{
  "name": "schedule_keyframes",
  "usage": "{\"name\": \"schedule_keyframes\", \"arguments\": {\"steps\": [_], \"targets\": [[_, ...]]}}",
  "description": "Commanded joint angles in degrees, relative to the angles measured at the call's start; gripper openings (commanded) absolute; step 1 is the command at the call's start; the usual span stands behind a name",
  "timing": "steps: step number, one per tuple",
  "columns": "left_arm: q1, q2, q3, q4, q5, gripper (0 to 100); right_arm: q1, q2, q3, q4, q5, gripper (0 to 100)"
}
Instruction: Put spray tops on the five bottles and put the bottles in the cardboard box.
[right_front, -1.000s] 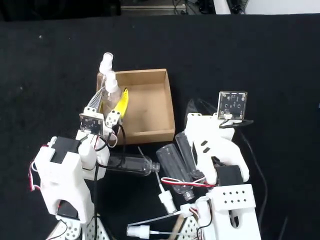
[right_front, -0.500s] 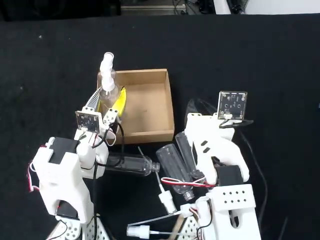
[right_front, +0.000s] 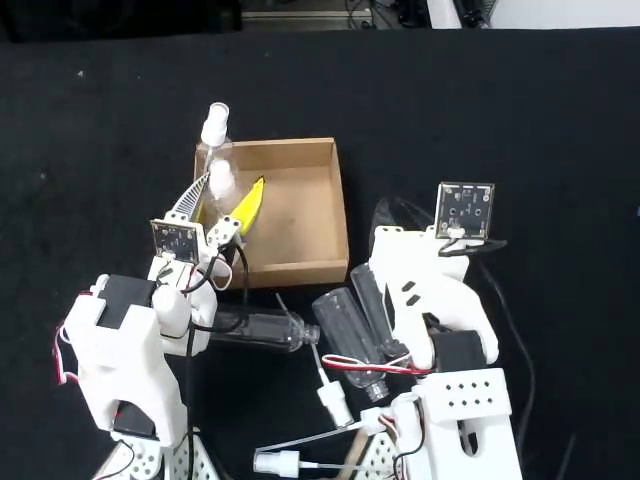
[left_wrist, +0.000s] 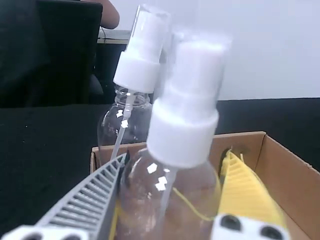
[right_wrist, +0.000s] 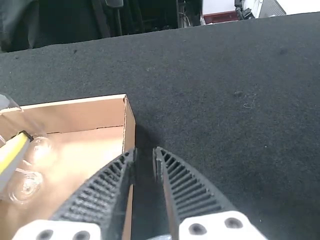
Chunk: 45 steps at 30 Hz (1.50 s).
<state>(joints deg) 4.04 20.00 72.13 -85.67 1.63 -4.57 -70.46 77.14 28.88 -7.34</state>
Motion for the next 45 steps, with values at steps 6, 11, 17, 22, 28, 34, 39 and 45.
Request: {"name": "schedule_keyframes", "arguments": {"steps": [6,11,17,22,28,34,39,45], "targets": [[-0.92,-0.7,-0.84,0.53,0.09,27,-0.44,-1.45,-0.31,-1.67,0.35,4.7],[-1.1,-3.34,-0.48,0.88,0.0,27,-0.44,-1.45,-0.31,-1.67,0.35,4.7],[-1.89,-8.0,2.07,1.05,-0.44,27,-0.44,-1.45,-0.31,-1.67,0.35,4.7],[-1.89,-8.26,2.07,1.05,-4.22,27,-0.44,-1.45,-0.31,-1.67,0.35,4.7],[-1.8,-8.62,1.89,0.62,-4.4,27,-0.44,-1.45,-0.31,-1.67,0.35,4.7],[-1.8,-14.15,2.86,0.97,-4.22,27,-0.44,-1.45,-0.31,-1.67,0.35,4.7],[-1.89,-24.53,4.26,6.95,-4.48,27,-0.44,-1.45,-0.31,-1.67,0.35,4.7],[-1.89,-39.03,4.53,21.1,-4.04,27,-0.44,-1.54,0.31,-2.02,0.35,4.7]]}}
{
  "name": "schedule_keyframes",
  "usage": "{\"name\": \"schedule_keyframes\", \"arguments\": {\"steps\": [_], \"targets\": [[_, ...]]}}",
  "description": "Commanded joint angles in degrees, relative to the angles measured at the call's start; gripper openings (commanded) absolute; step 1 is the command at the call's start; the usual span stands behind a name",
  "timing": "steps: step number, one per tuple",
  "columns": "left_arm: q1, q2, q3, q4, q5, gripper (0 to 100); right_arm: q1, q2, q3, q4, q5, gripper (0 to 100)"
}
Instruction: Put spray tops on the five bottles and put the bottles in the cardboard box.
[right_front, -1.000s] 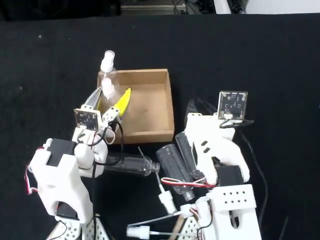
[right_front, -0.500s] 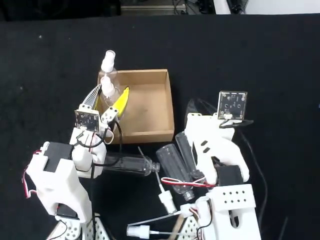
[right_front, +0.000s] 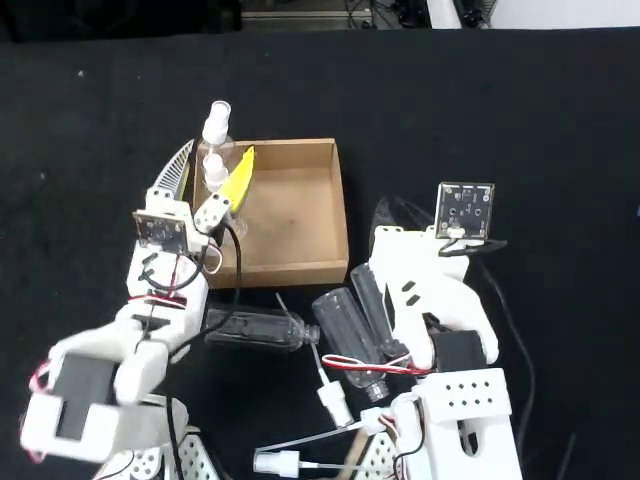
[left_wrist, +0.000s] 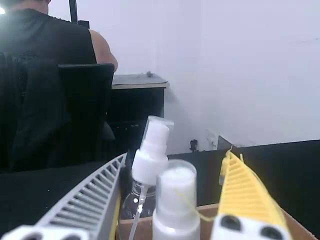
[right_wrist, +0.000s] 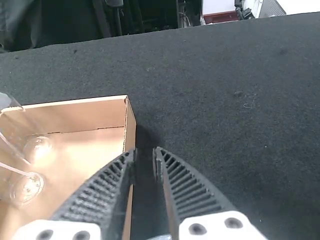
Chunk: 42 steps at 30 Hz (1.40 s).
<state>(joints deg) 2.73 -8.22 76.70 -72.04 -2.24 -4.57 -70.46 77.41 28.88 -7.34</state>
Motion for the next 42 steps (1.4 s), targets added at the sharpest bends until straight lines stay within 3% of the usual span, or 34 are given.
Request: {"name": "schedule_keyframes", "arguments": {"steps": [1,4,10,16,20,23,26,29,37,42], "targets": [[-0.57,-13.54,-0.04,9.32,-0.18,27,-0.44,-1.54,0.13,-2.02,0.35,4.7],[-0.57,-22.33,-0.13,17.32,-0.53,27,-0.44,-1.54,0.13,-2.02,0.35,4.7],[-2.59,-40.44,-3.47,41.32,-0.18,27,-0.53,-1.54,0.22,-2.02,0.35,4.7],[-14.99,-52.4,-10.42,61.8,-0.09,27,-0.53,-1.54,-0.13,-2.02,0.35,4.7],[-23.16,-53.98,-11.47,70.15,-0.09,27,-0.53,-1.54,-1.98,-1.58,0.18,4.7],[-28.35,-53.98,-9.1,72.79,0.7,20,-0.97,-1.45,-3.3,-1.49,0.18,4.6],[-32.48,-53.98,-5.67,72.53,4.84,2,-2.11,-1.01,-4.53,-1.85,0.18,4.6],[-33.89,-54.07,-2.24,72.53,8.88,9,-5.89,-0.92,-6.29,-1.67,-0.09,4.6],[-33.45,-54.59,7.69,72.62,23.74,4,-17.67,0.4,-10.51,-2.29,-0.09,4.6],[-37.41,-54.59,11.21,72.44,21.63,4,-22.15,10.42,-10.77,-12.66,-0.09,4.6]]}}
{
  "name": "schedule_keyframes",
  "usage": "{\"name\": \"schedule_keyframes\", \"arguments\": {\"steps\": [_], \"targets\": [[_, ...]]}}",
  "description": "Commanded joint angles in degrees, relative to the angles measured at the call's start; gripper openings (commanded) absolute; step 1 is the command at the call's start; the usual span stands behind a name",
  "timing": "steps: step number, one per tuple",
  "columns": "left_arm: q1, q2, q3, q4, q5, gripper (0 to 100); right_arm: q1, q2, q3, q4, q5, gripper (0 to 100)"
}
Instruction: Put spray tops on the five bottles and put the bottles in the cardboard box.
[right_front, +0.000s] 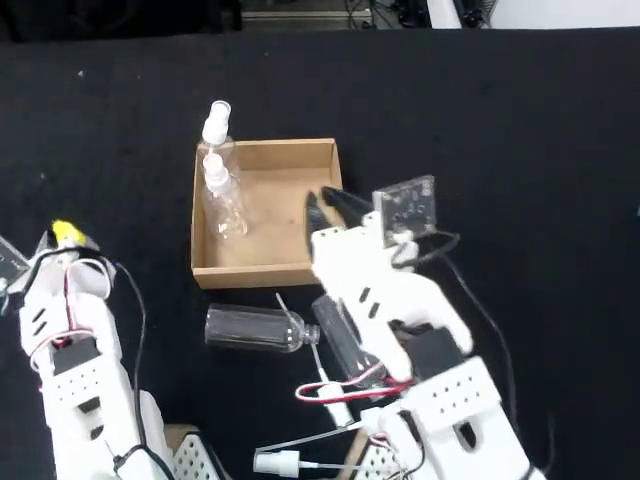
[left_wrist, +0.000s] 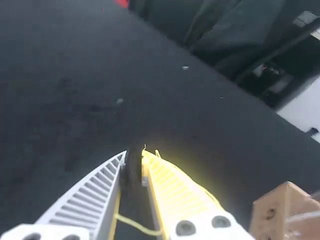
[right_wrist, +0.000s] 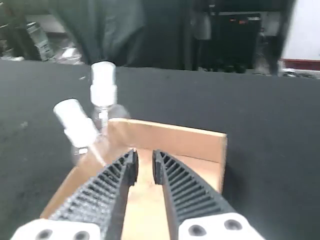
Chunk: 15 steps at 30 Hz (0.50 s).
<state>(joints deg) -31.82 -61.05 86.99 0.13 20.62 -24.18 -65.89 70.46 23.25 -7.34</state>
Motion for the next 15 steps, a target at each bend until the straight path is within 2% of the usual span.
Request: {"name": "schedule_keyframes", "arguments": {"steps": [1,5,9,15], "targets": [[-3.21,-1.76,1.54,0.26,-2.29,4,-3.43,8.66,-3.74,-9.85,-0.09,4.6],[-2.24,-1.76,2.77,0.26,-5.36,4,-8.0,20.79,-3.74,-20.4,-0.09,4.6],[-0.57,-1.76,3.47,0.26,-5.71,4,-9.14,32.84,-4.7,-28.31,-0.09,4.6],[-0.04,-1.76,3.56,0.26,-5.71,4,-9.05,48.22,-12.0,-30.77,0.26,4.6]]}}
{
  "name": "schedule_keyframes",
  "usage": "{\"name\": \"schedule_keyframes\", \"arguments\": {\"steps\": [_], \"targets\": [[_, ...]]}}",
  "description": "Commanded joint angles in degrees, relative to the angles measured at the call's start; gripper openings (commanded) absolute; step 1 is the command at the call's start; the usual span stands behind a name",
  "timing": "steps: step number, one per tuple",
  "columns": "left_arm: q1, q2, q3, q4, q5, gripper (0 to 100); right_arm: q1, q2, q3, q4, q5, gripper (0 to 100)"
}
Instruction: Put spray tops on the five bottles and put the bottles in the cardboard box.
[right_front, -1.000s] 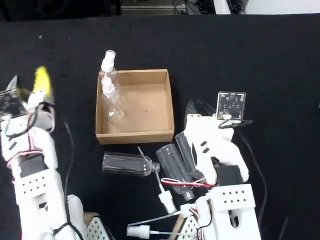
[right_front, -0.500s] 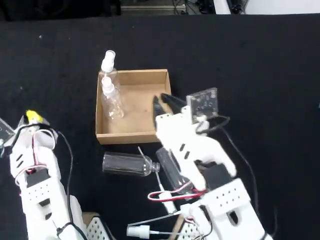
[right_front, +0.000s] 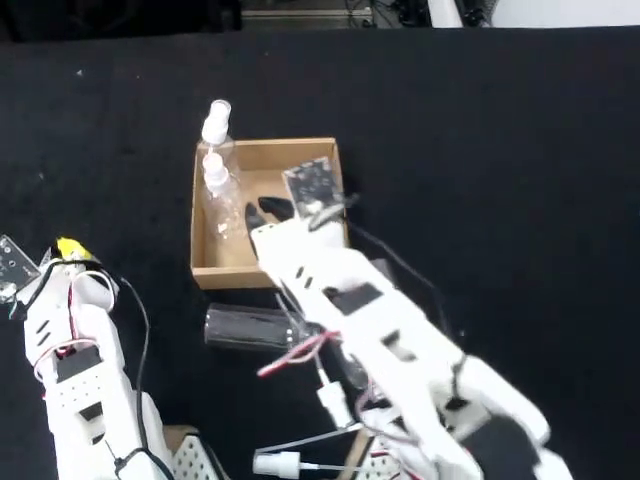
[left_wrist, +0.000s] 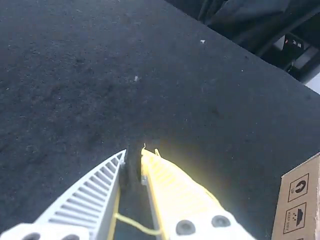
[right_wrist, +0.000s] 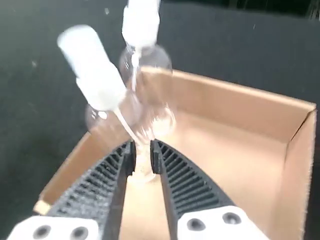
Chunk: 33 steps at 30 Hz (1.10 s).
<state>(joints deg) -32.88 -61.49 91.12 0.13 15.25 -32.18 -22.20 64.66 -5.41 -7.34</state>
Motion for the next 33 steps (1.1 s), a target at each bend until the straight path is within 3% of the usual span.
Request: {"name": "schedule_keyframes", "arguments": {"steps": [1,33], "targets": [[1.01,-1.32,-0.57,0.26,-0.35,4,-1.05,6.37,-7.25,-2.11,0.26,4.6],[0.84,-1.32,-0.57,0.26,-0.35,4,-1.14,25.54,-19.38,-2.55,0.26,4.6]]}}
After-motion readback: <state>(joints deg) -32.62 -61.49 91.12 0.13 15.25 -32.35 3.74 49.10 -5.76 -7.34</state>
